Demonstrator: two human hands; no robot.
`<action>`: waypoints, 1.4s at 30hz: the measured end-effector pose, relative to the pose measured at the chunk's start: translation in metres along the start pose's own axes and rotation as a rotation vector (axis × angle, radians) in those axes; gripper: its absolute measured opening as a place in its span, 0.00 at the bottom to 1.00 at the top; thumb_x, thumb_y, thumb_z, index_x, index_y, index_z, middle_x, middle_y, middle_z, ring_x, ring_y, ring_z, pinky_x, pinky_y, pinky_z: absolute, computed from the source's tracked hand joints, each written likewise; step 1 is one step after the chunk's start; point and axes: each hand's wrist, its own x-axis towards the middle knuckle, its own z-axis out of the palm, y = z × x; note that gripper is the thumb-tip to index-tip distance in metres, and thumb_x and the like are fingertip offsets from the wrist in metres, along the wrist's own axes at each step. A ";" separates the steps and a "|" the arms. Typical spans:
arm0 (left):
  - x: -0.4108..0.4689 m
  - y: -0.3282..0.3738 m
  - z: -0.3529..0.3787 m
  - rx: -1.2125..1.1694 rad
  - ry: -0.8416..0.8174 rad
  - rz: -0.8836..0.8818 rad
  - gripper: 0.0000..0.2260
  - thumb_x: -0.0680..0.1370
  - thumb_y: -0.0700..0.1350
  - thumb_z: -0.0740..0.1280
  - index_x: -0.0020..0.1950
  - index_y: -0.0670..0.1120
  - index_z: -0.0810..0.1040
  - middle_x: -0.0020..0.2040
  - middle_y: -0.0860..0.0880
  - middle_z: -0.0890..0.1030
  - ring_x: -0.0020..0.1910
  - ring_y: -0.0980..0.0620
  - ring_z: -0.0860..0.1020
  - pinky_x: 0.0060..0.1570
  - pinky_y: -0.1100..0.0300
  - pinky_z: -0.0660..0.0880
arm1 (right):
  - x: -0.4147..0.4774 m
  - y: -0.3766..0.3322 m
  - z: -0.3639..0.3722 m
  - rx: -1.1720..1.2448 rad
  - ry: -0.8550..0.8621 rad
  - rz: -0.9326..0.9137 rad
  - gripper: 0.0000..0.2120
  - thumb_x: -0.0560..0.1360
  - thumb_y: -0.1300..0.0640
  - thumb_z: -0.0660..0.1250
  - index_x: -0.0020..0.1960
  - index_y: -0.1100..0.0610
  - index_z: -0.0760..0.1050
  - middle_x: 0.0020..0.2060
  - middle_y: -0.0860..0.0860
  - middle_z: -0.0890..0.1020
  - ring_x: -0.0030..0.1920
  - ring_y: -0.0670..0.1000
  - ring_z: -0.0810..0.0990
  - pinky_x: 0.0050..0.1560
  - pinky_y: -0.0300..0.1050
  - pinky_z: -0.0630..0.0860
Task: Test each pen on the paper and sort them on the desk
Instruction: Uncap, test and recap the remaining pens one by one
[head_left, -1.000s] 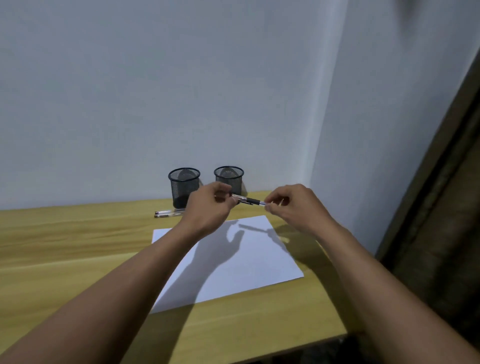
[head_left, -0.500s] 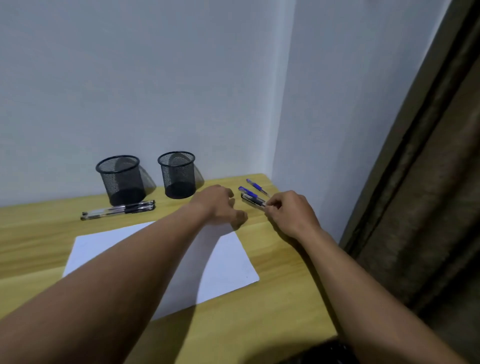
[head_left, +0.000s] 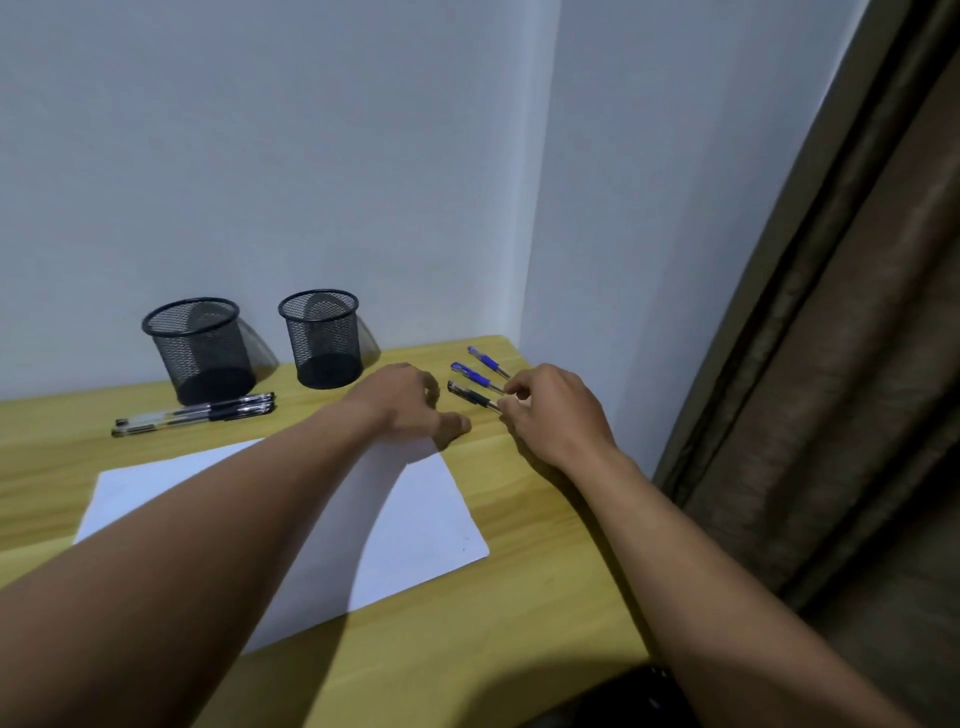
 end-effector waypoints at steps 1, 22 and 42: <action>-0.004 -0.001 -0.003 -0.025 0.016 0.001 0.36 0.67 0.70 0.69 0.66 0.48 0.78 0.64 0.44 0.79 0.62 0.44 0.76 0.59 0.53 0.75 | 0.000 -0.004 -0.004 -0.001 0.005 -0.009 0.12 0.80 0.51 0.67 0.61 0.53 0.83 0.57 0.51 0.84 0.58 0.53 0.80 0.55 0.50 0.78; -0.144 -0.201 -0.067 -0.121 0.372 -0.238 0.09 0.78 0.48 0.68 0.55 0.48 0.84 0.52 0.47 0.85 0.50 0.48 0.80 0.48 0.57 0.73 | 0.019 -0.211 0.084 0.143 -0.343 -0.351 0.13 0.79 0.59 0.64 0.59 0.56 0.82 0.56 0.56 0.86 0.59 0.57 0.81 0.59 0.49 0.78; -0.135 -0.222 -0.060 0.081 0.439 -0.175 0.10 0.77 0.39 0.65 0.53 0.49 0.83 0.49 0.48 0.84 0.51 0.43 0.77 0.47 0.51 0.75 | 0.028 -0.227 0.109 -0.094 -0.270 -0.533 0.12 0.79 0.58 0.63 0.57 0.53 0.82 0.53 0.54 0.83 0.56 0.58 0.80 0.51 0.53 0.78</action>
